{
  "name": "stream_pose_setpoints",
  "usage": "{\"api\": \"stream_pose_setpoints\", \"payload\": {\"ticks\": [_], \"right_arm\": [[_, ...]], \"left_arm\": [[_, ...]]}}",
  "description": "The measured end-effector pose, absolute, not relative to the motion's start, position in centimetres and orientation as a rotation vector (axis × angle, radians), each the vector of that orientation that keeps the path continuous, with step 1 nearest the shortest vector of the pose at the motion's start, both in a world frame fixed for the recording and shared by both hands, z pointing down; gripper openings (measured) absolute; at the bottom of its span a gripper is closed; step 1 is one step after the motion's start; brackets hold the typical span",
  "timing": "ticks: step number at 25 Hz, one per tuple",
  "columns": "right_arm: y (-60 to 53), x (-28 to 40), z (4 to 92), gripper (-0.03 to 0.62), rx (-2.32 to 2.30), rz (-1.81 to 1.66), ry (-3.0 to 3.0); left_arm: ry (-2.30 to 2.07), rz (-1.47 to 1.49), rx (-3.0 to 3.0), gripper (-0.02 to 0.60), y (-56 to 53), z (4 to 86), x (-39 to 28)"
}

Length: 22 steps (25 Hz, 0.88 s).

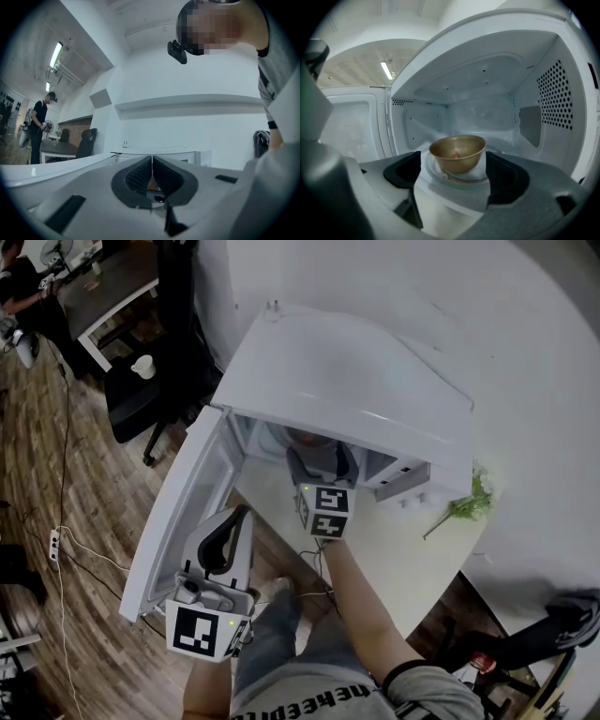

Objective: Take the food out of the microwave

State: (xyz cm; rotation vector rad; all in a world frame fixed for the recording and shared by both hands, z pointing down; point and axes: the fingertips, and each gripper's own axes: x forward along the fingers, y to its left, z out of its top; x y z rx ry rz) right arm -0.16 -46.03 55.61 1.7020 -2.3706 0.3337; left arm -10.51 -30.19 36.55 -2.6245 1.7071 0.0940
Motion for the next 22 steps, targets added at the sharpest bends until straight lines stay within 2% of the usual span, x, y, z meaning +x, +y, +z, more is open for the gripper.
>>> {"api": "stream_pose_setpoints", "payload": {"ticks": [22], "right_arm": [[-47.8, -0.4, 56.5, 0.453, 1.82, 0.331, -2.283]], "left_arm": [[1.711, 0.08, -2.648, 0.011, -29.9, 38.1, -11.4]]}}
